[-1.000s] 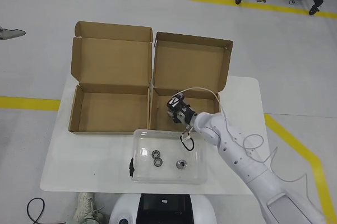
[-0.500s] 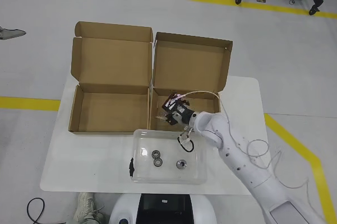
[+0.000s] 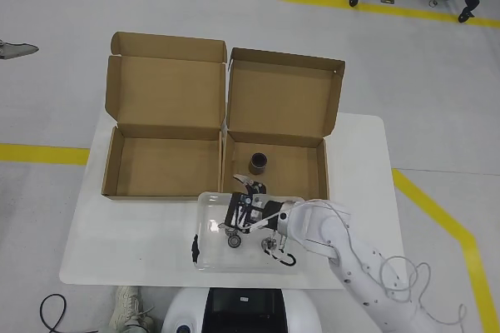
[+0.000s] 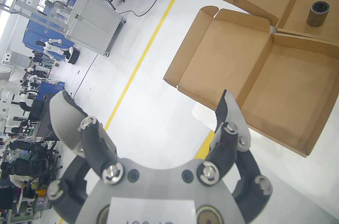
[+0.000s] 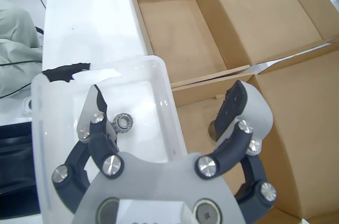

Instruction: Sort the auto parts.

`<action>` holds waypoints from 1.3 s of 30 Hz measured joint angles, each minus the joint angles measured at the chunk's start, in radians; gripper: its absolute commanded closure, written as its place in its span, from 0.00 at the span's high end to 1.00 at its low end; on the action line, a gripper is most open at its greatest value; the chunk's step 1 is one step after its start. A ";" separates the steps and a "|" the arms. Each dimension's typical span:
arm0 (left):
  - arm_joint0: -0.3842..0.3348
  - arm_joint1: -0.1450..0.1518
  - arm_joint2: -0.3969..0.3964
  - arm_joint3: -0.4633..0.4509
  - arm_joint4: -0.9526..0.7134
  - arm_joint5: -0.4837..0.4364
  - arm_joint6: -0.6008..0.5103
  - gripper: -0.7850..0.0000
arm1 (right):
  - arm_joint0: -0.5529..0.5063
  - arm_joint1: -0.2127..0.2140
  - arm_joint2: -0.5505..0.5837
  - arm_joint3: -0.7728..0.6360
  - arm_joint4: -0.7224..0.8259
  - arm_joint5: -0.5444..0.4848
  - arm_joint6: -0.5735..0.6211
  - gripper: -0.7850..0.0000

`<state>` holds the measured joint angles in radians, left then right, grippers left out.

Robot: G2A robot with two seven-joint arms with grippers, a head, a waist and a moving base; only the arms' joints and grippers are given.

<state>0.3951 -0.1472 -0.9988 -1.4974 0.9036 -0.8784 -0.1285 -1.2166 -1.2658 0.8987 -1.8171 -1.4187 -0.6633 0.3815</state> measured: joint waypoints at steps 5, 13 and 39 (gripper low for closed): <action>0.000 0.000 0.000 0.000 0.000 0.000 0.000 1.00 | -0.087 0.025 0.058 -0.055 -0.007 -0.059 -0.037 0.82; 0.000 0.000 0.000 0.000 0.000 0.000 0.000 1.00 | -0.286 0.073 0.180 -0.142 -0.064 -0.103 -0.082 0.86; 0.000 0.000 0.000 0.000 0.000 0.000 0.000 1.00 | -0.355 0.105 0.213 -0.116 0.040 -0.043 0.214 0.73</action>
<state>0.3951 -0.1472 -0.9988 -1.4974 0.9036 -0.8784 -0.1285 -1.5717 -1.1610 1.1115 -1.9327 -1.3790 -0.7066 0.5950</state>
